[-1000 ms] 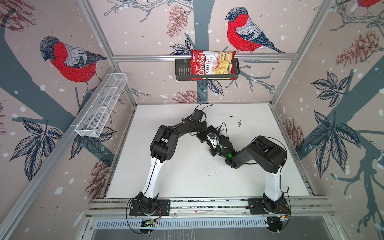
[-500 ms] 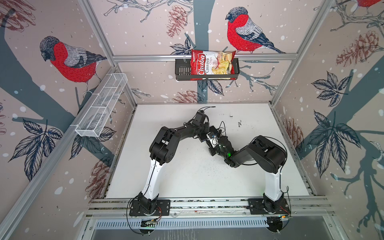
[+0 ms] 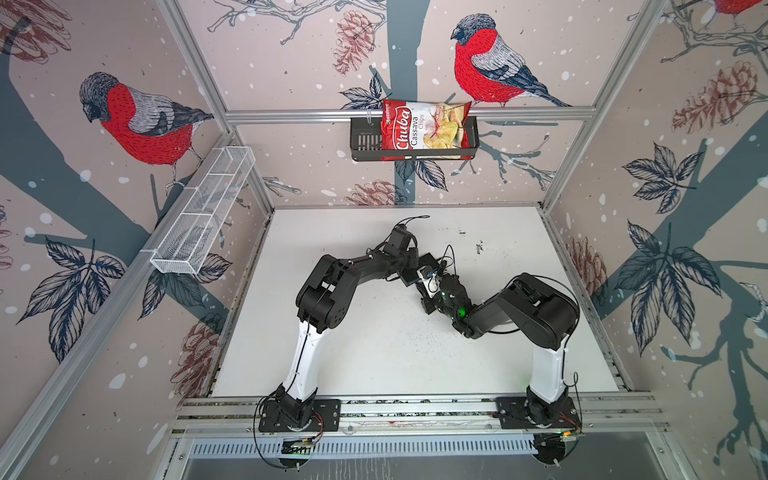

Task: Insert the plug into the switch port

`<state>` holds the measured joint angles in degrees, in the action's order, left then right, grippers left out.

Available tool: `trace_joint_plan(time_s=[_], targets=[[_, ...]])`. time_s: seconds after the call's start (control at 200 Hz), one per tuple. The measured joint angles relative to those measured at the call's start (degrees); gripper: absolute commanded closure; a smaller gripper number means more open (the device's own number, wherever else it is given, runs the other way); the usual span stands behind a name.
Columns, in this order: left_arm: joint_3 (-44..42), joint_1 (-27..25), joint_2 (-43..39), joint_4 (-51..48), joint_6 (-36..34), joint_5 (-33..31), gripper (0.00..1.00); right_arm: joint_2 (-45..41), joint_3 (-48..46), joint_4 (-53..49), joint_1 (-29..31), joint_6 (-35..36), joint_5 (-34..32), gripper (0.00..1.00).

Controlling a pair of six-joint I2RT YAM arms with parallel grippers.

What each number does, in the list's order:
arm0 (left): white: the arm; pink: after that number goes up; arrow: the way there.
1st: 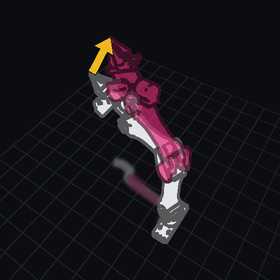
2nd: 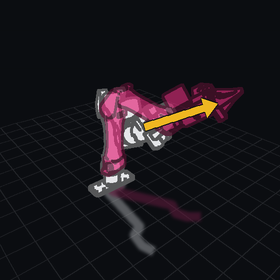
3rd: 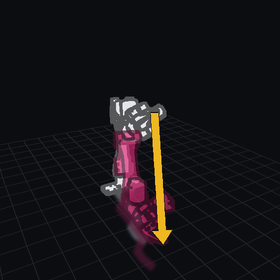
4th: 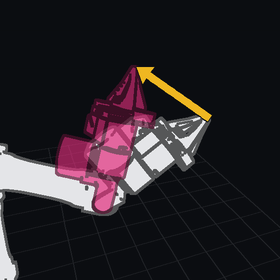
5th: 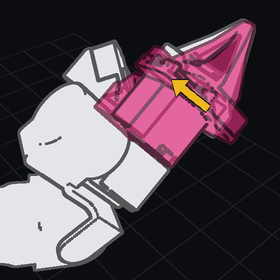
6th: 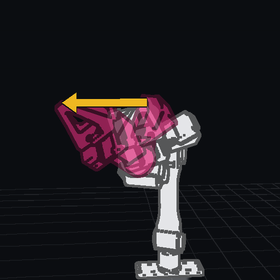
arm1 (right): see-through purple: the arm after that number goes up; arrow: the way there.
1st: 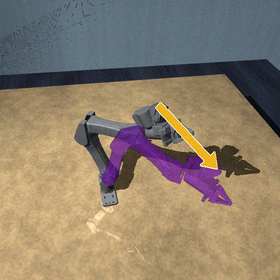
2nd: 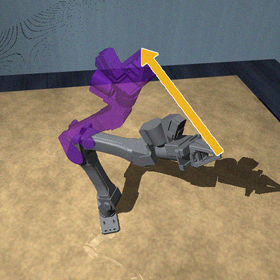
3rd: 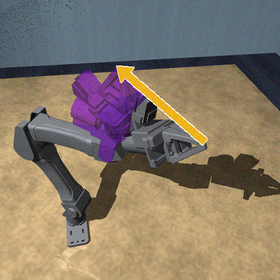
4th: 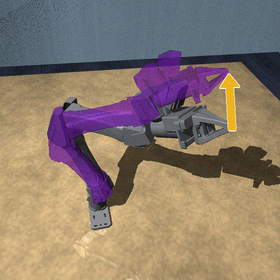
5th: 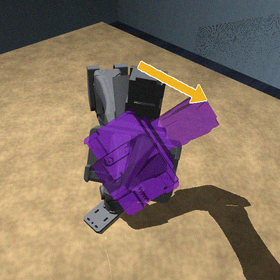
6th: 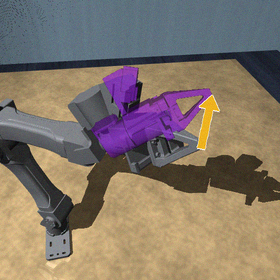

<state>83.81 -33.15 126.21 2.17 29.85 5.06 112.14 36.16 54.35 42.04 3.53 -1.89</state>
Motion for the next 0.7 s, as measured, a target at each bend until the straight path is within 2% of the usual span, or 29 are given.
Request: trace_joint_plan(time_s=[0.405, 0.7], targets=[[0.22, -1.11, 0.00, -1.95, -2.32, 0.70, 1.00, -2.19, -0.74, -3.04, -0.59, 2.38, 1.03, 0.99], [-1.66, -1.77, -0.22, 1.97, -2.86, 0.17, 1.00, -2.29, 0.59, -5.57, 0.39, 1.01, -1.22, 0.99]])
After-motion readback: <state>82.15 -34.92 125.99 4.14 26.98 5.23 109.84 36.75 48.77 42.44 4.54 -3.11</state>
